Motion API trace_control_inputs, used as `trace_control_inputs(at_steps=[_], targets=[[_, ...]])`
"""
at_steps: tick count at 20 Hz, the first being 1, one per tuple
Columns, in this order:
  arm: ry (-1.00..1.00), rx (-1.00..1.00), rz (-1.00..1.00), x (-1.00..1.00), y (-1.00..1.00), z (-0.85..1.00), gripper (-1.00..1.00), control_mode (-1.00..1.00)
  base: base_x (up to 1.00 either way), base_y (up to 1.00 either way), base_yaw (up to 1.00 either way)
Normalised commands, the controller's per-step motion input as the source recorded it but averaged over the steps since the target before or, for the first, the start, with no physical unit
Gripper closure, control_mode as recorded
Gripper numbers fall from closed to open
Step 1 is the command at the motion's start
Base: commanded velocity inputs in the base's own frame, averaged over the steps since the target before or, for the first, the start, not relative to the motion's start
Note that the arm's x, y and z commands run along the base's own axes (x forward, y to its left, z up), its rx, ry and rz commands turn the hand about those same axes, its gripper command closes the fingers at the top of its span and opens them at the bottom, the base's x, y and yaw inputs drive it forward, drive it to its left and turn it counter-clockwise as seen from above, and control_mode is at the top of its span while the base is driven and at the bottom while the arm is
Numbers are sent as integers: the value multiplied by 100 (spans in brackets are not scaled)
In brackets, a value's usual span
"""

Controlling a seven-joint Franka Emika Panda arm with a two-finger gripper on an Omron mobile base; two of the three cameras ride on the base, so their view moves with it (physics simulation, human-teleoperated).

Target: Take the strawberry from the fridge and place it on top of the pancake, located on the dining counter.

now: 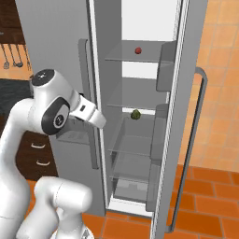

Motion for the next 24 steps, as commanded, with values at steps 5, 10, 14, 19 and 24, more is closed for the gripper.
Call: trace_control_inputs(at_steps=[5,10,14,19,24], targets=[[-2,10,0,-71,36,0,-100,-100,0,0,0],[0,-2,0,-24,0,-10,-100,-100,0,0,0],[0,-1,0,0,0,-7,-100,100,13,0,-12],[0,0,0,0,0,0,-100,100,54,3,-38],[0,0,0,0,0,0,-100,100,81,2,-18]])
